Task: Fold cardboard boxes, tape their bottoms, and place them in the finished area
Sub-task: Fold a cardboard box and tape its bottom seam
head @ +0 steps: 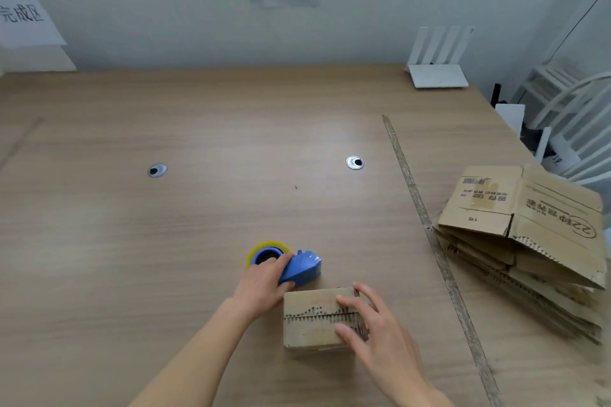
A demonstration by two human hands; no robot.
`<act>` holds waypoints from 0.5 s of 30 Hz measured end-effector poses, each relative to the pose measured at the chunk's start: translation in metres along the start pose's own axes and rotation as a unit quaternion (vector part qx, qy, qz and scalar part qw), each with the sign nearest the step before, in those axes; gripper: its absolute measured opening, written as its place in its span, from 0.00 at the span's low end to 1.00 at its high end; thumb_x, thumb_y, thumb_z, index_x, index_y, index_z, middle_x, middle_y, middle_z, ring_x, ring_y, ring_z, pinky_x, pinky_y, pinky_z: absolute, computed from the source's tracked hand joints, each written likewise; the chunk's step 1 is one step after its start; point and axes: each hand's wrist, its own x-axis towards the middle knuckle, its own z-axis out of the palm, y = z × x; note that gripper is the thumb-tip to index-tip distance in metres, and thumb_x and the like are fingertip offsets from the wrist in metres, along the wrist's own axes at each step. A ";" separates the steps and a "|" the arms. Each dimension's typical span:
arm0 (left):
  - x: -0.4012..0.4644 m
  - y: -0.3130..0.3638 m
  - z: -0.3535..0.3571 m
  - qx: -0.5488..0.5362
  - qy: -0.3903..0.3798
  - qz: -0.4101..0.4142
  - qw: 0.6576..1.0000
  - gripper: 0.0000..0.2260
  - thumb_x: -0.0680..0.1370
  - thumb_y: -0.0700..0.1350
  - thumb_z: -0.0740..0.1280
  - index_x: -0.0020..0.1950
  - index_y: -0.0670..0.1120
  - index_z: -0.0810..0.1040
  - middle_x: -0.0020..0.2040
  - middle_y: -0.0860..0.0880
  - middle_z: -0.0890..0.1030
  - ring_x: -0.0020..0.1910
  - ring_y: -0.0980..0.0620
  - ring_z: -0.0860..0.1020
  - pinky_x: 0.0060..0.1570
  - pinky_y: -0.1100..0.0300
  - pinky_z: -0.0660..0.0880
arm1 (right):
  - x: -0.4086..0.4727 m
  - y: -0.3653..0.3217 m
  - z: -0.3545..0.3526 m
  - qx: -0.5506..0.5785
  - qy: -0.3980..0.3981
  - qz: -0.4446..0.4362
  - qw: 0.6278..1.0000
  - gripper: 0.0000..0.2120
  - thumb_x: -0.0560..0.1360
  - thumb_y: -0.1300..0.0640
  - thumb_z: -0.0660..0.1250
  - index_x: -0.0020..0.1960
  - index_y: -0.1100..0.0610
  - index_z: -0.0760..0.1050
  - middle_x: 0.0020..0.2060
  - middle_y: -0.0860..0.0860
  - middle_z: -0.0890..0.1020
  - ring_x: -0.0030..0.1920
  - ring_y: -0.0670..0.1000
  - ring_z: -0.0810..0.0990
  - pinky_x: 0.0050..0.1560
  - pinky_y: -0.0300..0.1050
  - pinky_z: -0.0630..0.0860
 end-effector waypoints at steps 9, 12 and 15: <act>-0.056 -0.004 -0.089 -0.051 0.090 0.033 0.994 0.22 0.77 0.68 0.60 0.71 0.65 0.69 0.51 0.65 0.80 0.47 0.61 0.78 0.43 0.64 0.71 | -0.002 -0.010 0.001 0.047 0.002 0.006 0.999 0.19 0.77 0.45 0.69 0.66 0.37 0.71 0.76 0.37 0.61 0.71 0.42 0.69 0.65 0.41 0.71; -0.079 0.019 -0.112 -0.061 0.060 0.039 0.996 0.22 0.69 0.76 0.59 0.59 0.72 0.74 0.46 0.72 0.79 0.45 0.67 0.77 0.40 0.66 0.72 | -0.004 -0.015 -0.001 0.051 0.011 0.010 0.999 0.19 0.77 0.47 0.70 0.67 0.40 0.72 0.76 0.40 0.63 0.74 0.44 0.66 0.67 0.39 0.68; -0.086 0.047 -0.109 -0.054 -0.021 0.048 0.997 0.22 0.69 0.75 0.59 0.55 0.68 0.79 0.45 0.67 0.82 0.44 0.64 0.79 0.43 0.61 0.77 | -0.007 -0.020 -0.003 0.057 0.008 0.025 0.998 0.20 0.78 0.49 0.69 0.69 0.40 0.71 0.77 0.41 0.62 0.76 0.44 0.64 0.68 0.39 0.67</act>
